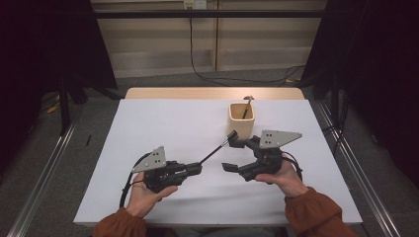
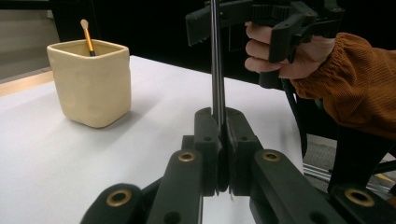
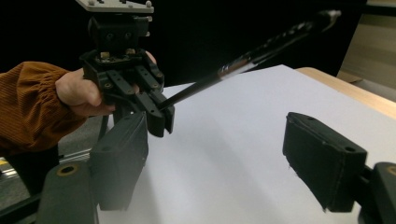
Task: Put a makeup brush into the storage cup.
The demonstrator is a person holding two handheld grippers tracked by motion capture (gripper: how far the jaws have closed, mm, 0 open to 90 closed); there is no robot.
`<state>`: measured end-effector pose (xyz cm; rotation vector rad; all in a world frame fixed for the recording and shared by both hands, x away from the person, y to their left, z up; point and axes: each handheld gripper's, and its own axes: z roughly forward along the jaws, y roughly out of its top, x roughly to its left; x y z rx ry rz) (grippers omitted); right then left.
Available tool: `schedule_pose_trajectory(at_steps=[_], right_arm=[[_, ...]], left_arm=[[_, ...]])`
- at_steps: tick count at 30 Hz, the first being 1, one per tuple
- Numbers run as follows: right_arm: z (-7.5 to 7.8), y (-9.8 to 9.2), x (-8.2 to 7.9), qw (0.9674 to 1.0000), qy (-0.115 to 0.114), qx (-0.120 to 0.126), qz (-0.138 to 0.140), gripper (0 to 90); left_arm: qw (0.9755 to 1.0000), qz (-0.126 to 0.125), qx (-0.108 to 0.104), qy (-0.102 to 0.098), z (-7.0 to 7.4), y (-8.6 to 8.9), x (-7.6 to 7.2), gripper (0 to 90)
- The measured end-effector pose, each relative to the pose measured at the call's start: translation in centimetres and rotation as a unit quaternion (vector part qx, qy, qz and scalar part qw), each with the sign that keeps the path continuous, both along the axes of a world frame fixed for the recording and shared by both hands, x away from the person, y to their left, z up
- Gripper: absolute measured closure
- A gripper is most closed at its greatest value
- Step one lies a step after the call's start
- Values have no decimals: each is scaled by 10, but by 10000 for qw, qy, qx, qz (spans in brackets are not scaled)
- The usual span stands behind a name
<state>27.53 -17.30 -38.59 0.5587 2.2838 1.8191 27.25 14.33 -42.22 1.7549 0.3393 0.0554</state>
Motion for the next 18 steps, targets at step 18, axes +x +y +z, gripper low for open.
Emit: schedule_pose_trajectory(at_steps=[18], right_arm=[[-2, 6, 8, 9990, 376, 111, 219, 457]], left_arm=[[9999, -56, 87, 22, -6, -4, -1, 854]])
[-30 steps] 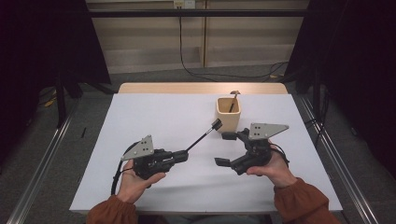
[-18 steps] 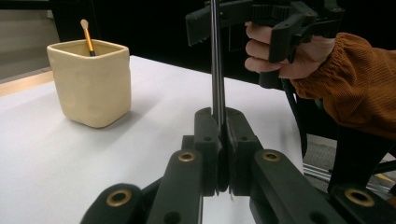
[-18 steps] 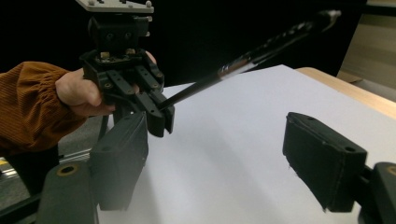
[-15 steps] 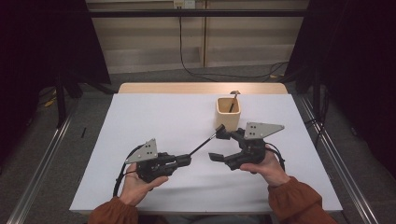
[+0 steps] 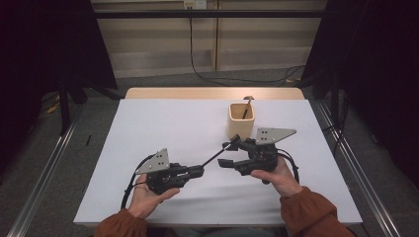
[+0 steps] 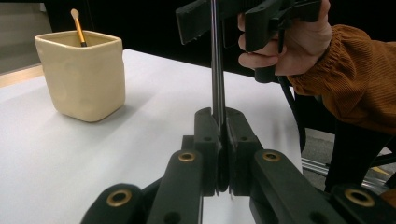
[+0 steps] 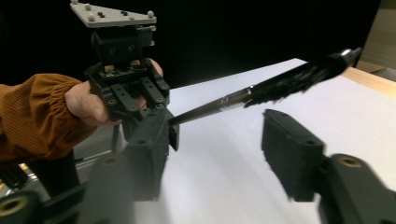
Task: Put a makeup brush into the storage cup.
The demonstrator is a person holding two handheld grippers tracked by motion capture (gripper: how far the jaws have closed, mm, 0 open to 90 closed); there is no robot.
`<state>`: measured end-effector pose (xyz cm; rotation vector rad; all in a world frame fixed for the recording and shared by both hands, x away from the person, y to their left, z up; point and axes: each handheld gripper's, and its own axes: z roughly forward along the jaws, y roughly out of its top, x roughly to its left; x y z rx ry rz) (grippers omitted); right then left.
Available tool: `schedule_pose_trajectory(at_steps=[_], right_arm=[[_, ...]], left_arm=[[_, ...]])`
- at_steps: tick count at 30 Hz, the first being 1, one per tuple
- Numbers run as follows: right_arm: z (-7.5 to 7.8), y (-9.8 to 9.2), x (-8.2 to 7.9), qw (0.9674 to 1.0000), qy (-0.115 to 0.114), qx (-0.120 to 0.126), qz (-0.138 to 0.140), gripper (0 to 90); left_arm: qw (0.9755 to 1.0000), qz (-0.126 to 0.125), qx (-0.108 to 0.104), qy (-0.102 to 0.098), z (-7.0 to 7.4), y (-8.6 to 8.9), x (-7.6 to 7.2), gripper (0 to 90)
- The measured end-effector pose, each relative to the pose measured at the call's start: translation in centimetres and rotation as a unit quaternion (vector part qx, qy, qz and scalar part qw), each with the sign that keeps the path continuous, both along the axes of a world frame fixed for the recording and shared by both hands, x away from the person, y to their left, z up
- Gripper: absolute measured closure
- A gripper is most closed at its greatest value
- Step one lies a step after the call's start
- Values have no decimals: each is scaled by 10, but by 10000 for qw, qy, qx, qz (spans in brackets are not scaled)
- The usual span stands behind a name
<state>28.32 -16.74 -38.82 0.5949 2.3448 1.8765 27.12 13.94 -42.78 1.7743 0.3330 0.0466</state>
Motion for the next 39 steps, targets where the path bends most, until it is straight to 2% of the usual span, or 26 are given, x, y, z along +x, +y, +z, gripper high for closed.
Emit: schedule_pose_trajectory(at_steps=[5, 7, 12, 18, 22, 34, 39], right_arm=[[1, -1, 1, 10000, 36, 78, -5, 497], [1, -2, 1, 9999, 81, 100, 42, 552], [1, -3, 2, 9998, 98, 161, 33, 588], [1, -4, 3, 9995, 143, 260, 53, 712], [0, -2, 3, 9993, 194, 299, 130, 751], [-2, 0, 7, 9981, 394, 408, 243, 801], [-2, 0, 7, 9963, 544, 571, 349, 825]], left_arm=[[10000, 0, 26, -17, -1, -2, -1, 854], [10000, -3, 8, -14, -1, -3, 0, 854], [10000, -19, 51, -17, -3, -4, 0, 854], [9999, -65, 75, 20, -5, -6, 0, 853], [9999, -46, 137, 51, -8, -7, 0, 853], [9995, -65, 305, -3, -13, -10, 1, 852], [9994, -67, 331, -35, -13, -11, 1, 850]])
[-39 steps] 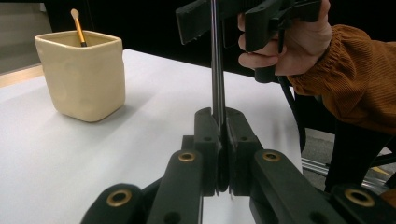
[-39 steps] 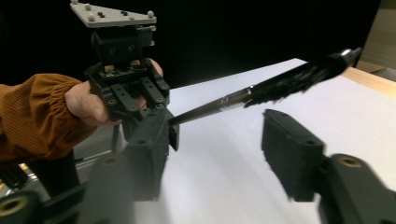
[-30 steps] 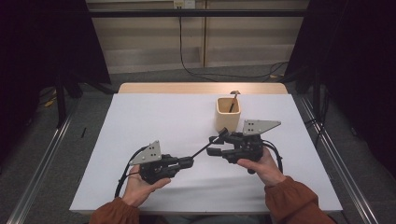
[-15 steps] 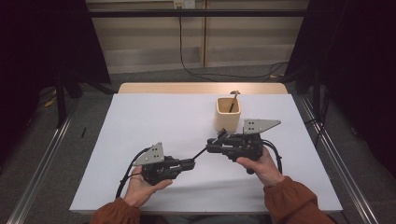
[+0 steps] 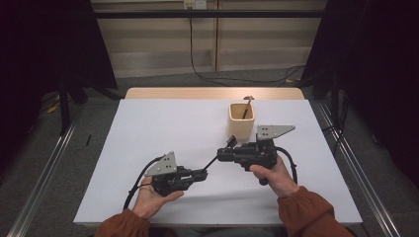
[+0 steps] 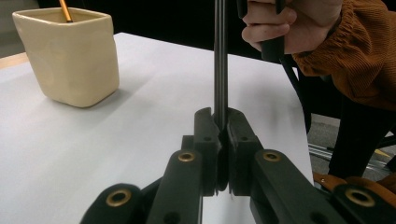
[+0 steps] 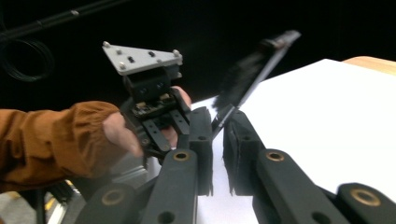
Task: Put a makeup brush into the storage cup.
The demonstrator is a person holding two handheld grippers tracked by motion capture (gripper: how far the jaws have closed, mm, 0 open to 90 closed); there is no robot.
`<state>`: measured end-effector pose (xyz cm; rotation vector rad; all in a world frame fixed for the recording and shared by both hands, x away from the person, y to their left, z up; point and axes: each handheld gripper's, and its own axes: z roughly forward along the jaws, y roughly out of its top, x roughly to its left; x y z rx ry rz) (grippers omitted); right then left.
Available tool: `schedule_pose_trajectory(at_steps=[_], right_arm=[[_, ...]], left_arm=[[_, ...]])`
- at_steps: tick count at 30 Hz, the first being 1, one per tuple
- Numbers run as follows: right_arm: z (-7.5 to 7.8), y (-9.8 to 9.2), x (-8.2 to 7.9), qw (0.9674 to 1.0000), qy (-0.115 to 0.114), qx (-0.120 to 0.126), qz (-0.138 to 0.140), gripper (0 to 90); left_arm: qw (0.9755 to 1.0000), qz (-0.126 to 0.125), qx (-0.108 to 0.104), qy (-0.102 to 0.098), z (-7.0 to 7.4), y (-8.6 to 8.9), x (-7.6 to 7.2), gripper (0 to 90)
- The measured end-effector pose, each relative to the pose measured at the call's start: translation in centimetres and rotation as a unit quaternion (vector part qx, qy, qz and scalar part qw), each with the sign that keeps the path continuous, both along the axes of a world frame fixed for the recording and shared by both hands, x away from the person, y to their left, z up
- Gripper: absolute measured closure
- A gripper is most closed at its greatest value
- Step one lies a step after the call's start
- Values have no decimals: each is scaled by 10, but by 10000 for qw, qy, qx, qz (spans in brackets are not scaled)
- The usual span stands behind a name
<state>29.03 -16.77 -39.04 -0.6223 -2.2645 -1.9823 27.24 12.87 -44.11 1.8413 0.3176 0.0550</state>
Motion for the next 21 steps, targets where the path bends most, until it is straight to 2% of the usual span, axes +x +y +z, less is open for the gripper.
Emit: schedule_pose_trajectory(at_steps=[6, 8, 16, 21], right_arm=[[2, 3, 0, 9998, 63, 117, 112, 854], [3, 4, 0, 9999, 44, 87, 118, 855], [10, 6, 1, 9999, 24, -47, -89, 855], [9, 1, 1, 9998, 52, -94, -193, 855]], left_arm=[[10000, 88, -30, 16, -1, 0, 2, 800], [9999, 104, -33, 0, -1, 0, 3, 784], [9995, 271, -129, -48, 1, 3, 3, 669], [9990, 425, -131, -53, 2, 4, 3, 561]])
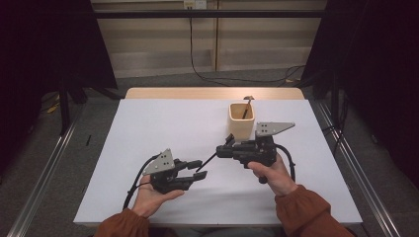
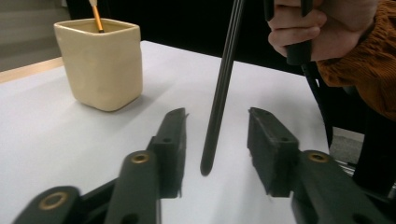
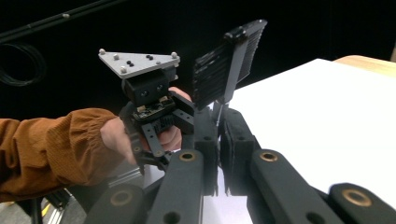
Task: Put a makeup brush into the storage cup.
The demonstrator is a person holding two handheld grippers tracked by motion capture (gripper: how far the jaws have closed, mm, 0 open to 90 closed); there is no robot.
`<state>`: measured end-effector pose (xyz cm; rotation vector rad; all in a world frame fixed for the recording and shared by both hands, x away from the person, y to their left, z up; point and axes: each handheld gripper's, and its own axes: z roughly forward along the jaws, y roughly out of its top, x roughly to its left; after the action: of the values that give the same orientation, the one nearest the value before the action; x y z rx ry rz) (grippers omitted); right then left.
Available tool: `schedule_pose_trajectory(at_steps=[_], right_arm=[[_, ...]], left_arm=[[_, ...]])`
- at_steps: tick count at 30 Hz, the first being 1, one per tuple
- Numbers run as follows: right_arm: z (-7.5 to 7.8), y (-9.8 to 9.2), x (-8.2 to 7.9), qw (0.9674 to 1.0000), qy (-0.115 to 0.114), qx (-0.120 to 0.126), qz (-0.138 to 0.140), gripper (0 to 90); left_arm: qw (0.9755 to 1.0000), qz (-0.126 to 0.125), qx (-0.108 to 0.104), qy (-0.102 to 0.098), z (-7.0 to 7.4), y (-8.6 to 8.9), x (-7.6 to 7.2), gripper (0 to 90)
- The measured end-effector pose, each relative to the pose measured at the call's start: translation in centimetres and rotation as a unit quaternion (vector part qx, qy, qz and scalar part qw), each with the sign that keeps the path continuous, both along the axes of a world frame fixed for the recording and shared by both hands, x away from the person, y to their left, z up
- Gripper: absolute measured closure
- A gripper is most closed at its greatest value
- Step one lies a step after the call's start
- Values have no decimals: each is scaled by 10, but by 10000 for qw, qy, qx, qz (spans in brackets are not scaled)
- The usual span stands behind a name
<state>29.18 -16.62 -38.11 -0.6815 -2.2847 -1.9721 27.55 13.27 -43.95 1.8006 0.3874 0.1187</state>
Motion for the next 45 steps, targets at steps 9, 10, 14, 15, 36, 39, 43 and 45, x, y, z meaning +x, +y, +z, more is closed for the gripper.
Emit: schedule_pose_trajectory(at_steps=[9, 10, 14, 15, 36, 39, 43, 45], right_arm=[[1, -5, -1, 9999, -8, -109, -45, 855], [1, -5, -1, 9999, -24, -129, -59, 855], [2, -8, -2, 9999, -38, -130, -85, 855], [2, -8, -1, 9999, -45, -126, -90, 855], [2, -25, -3, 9993, 10, -257, -282, 855], [1, -27, -3, 9990, 24, -323, -322, 855], [0, -31, -4, 9987, 39, -347, -378, 855], [1, -33, -4, 9985, 35, -371, -413, 855]], left_arm=[[9993, 351, -24, 99, 2, 2, -1, 349], [9992, 393, -32, 102, 2, 2, -1, 316], [9989, 455, -41, 91, 4, 3, -2, 223], [9988, 472, -49, 98, 4, 3, -2, 203], [9953, 949, -25, 208, 11, 22, -2, 25], [9968, 801, 48, 10, 12, 26, -5, 25], [9961, 878, -5, -2, 13, 32, -8, 17], [9955, 949, -5, 5, 12, 35, -9, 18]])
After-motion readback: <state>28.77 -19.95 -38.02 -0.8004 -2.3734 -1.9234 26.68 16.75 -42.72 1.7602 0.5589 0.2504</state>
